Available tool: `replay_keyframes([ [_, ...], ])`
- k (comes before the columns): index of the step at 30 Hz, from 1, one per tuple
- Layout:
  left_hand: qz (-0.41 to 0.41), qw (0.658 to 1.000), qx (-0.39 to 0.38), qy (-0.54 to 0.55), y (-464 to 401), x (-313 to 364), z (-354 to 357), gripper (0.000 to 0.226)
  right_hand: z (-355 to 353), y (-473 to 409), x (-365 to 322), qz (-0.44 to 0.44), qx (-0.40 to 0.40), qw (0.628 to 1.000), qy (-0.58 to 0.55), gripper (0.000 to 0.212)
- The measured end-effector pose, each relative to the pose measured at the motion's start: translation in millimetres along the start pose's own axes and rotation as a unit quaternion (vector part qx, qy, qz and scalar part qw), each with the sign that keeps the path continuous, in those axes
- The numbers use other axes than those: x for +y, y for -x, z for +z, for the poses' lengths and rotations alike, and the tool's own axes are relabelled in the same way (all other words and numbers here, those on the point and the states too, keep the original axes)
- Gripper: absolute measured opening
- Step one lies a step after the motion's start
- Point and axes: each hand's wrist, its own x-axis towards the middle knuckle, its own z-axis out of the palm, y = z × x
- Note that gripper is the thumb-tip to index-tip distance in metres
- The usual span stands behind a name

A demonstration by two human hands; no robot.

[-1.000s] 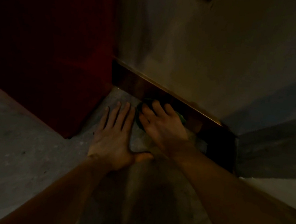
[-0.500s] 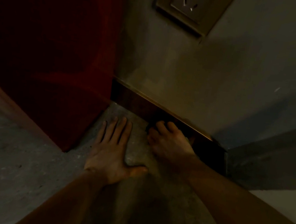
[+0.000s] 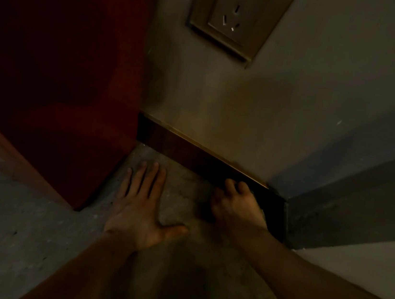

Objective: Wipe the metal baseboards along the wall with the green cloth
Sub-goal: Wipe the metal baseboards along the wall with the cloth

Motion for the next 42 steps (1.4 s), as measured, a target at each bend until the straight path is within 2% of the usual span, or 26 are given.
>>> replay_keyframes([
  [5,-0.041,0.999,-0.022,0.004,5,-10,3,0.137,-9,-8,-19,0.042,-0.046,0.995,-0.073,0.040],
  [9,-0.061,0.996,-0.040,0.047,4,-16,-6,0.136,-25,-12,-35,0.080,0.024,0.983,-0.161,0.041],
  [12,-0.023,0.992,-0.062,0.112,5,-12,-12,0.135,-44,-12,-36,0.144,0.037,0.945,-0.291,0.062],
  [14,0.014,0.988,-0.063,0.139,9,-5,-18,0.133,-55,-5,-37,0.193,0.038,0.901,-0.388,0.066],
  [16,0.044,0.983,-0.052,0.173,15,-1,-23,0.128,-59,1,-41,0.237,0.043,0.831,-0.500,0.056],
  [17,0.060,0.980,-0.042,0.183,18,0,-25,0.126,-59,3,-43,0.255,0.040,0.782,-0.567,0.053],
  [19,0.077,0.974,-0.045,0.210,23,3,-30,0.127,-56,9,-48,0.279,0.022,0.664,-0.693,0.049],
  [21,0.071,0.970,-0.080,0.220,25,5,-37,0.132,-52,15,-55,0.289,0.003,0.545,-0.787,0.046],
  [23,0.079,0.971,-0.098,0.203,25,7,-44,0.124,-47,23,-60,0.289,0.002,0.439,-0.851,0.047],
  [25,0.108,0.968,-0.076,0.213,28,8,-53,0.100,-40,32,-62,0.270,0.023,0.376,-0.886,0.049],
  [27,0.124,0.962,-0.063,0.234,31,9,-64,0.073,-36,41,-62,0.226,0.046,0.347,-0.909,0.049],
  [28,0.126,0.959,-0.064,0.244,32,10,-68,0.063,-34,46,-62,0.199,0.057,0.351,-0.913,0.052],
  [29,0.127,0.957,-0.067,0.252,31,11,-71,0.055,-33,51,-61,0.174,0.068,0.371,-0.910,0.058],
  [31,0.132,0.954,-0.071,0.258,29,16,-77,0.048,-32,58,-60,0.137,0.092,0.433,-0.886,0.073],
  [33,0.141,0.956,-0.059,0.249,25,24,-79,0.048,-29,66,-59,0.123,0.125,0.491,-0.853,0.080],
  [35,0.157,0.960,-0.047,0.227,21,33,-79,0.050,-23,74,-56,0.147,0.162,0.571,-0.792,0.074],
  [38,0.191,0.963,-0.056,0.183,19,50,-74,0.050,-12,90,-45,0.212,0.183,0.715,-0.640,0.051],
  [40,0.208,0.963,-0.059,0.158,19,65,-68,0.050,-6,103,-39,0.239,0.163,0.772,-0.566,0.045],
  [42,0.214,0.964,-0.059,0.148,21,79,-61,0.050,-3,115,-37,0.258,0.139,0.803,-0.519,0.050],
])
